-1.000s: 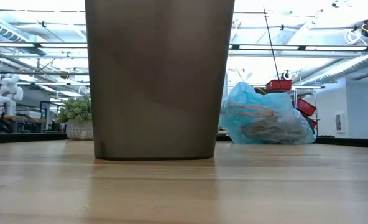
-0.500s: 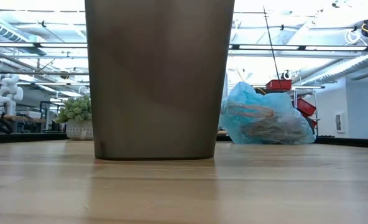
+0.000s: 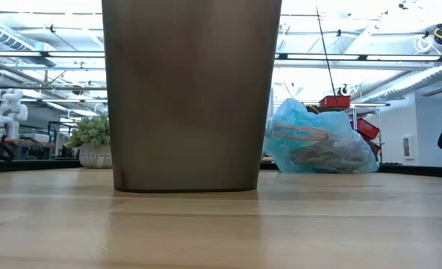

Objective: Place trash/remove bag and relplace
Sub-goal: Insert the pink trash bag into the trash bin

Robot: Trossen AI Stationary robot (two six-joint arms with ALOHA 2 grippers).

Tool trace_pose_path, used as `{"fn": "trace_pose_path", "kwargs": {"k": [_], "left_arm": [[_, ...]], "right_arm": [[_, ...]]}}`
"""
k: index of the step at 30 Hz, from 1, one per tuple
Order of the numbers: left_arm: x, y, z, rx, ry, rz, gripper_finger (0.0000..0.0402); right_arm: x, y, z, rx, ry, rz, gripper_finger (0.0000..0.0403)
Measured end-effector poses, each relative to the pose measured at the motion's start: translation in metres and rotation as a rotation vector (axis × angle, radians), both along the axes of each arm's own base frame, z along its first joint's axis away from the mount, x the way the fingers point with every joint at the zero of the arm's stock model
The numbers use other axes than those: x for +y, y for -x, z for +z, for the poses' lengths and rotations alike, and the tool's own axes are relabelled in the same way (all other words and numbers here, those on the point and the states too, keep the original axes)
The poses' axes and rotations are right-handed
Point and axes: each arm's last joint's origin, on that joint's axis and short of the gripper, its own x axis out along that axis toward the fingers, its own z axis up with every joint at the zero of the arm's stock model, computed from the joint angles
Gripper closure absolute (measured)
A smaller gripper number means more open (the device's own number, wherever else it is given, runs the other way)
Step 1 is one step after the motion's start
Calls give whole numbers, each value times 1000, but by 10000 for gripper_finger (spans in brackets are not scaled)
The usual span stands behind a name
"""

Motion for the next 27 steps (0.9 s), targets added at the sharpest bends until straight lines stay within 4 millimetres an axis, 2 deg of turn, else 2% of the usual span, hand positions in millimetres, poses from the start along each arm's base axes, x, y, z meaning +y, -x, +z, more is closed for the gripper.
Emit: {"fn": "trace_pose_path", "kwargs": {"k": [7, 16, 20, 24, 27], "left_arm": [[10, -7, -7, 48, -79, 27, 266], [4, -29, -29, 165, -156, -39, 257], [4, -34, -37, 222, -168, -9, 296], [2, -33, -38, 253, -38, 26, 385], [-4, -30, -38, 269, 44, 58, 397]], "right_arm": [[0, -1, 1, -8, -4, -3, 403], [-2, -1, 1, -9, -4, -8, 403], [-2, -1, 1, -10, -4, -8, 403], [-2, -1, 0, -1, -1, -8, 403], [-2, 1, -1, 21, -5, -17, 403]]}}
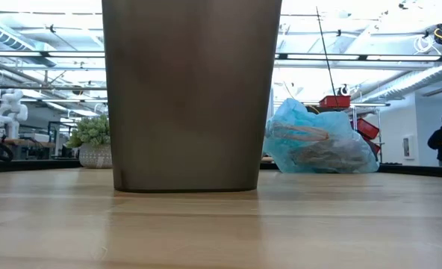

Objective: Place trash/remove bag and relplace
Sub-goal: Insert the pink trash bag into the trash bin

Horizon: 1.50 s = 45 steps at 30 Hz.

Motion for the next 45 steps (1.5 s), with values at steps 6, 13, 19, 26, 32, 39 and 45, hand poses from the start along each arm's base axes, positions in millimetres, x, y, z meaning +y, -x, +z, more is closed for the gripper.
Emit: {"fn": "trace_pose_path", "kwargs": {"k": [6, 13, 19, 26, 32, 39, 45], "left_arm": [[-21, 12, 0, 0, 52, 27, 400], [-42, 17, -12, 33, 1, 105, 401], [-65, 4, -38, 101, -60, 121, 401], [-71, 5, -55, 55, -113, 346, 401], [-74, 6, -79, 53, -142, 461, 401], [-88, 15, -92, 38, -90, 549, 401], [-98, 20, -90, -3, -31, 554, 401]], "right_arm": [[-1, 3, -3, 49, 2, -14, 403], [-2, 4, -4, 68, 2, -20, 403], [-1, 0, -17, 112, 4, -30, 403], [8, -8, -44, 184, 20, -25, 403], [14, -11, -62, 225, 30, -16, 403], [17, -14, -76, 251, 30, -21, 403], [18, -12, -73, 238, 10, -37, 403]]}}
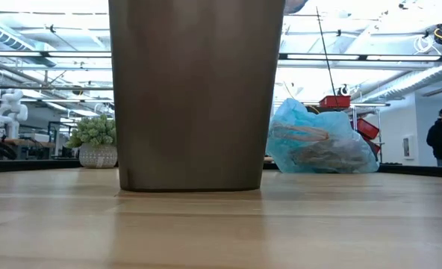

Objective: Place trash/remove bag and relplace
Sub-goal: Insert the pink trash bag into the trash bin

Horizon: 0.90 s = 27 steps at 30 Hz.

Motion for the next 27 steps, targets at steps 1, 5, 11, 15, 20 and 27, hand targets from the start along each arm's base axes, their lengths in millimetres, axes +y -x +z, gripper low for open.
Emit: {"fn": "trace_pose_path", "kwargs": {"k": [1, 5, 11, 15, 20, 27], "left_arm": [[0, 0, 0, -11, -5, 1, 401], [1, -1, -7, -4, -41, 6, 402], [5, -2, -21, 18, -76, 39, 402], [6, -2, -28, 15, -88, 63, 402], [4, -6, -40, -9, -81, 69, 402], [7, -9, -53, -17, -67, 123, 402]], "right_arm": [[0, 0, 1, -6, -4, -1, 403], [1, 0, 0, -4, -10, -13, 403], [1, -1, -11, 30, -14, -35, 403], [2, -1, -19, 45, -20, -44, 403], [2, -2, -20, 41, -25, -53, 403], [2, -1, -22, 64, -40, -92, 403]]}}
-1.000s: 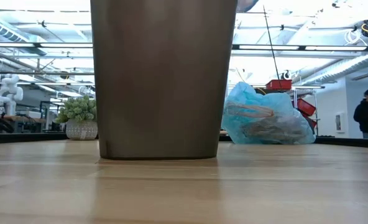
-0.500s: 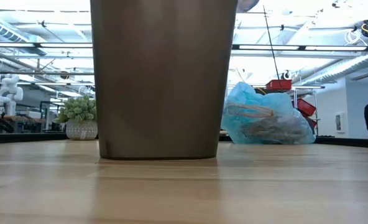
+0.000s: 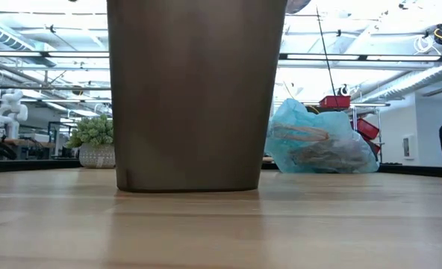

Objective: Place trash/remove bag and relplace
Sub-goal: Insert the pink trash bag into the trash bin

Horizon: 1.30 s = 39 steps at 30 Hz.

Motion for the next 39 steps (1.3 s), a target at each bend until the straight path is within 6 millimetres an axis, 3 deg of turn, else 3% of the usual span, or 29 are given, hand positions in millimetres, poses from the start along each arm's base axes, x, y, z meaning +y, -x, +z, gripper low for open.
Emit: {"fn": "trace_pose_path", "kwargs": {"k": [9, 13, 20, 26, 31, 39], "left_arm": [[6, -6, -4, -5, 3, 23, 402], [5, -6, -4, -4, 4, 22, 402], [5, -6, -4, -5, 5, 22, 402], [5, -6, -4, -8, 8, 22, 402], [5, -8, -4, -13, 12, 18, 402], [8, -10, -4, 4, -1, -8, 402]], "right_arm": [[7, 8, 3, 16, -37, -60, 388], [10, 13, 6, 12, -33, -91, 331], [10, 16, 11, 10, -39, -104, 192], [7, 25, 43, -44, -39, -60, 131], [2, 42, 74, -74, -29, -5, 147], [8, 45, 57, 18, 53, 95, 287]]}}
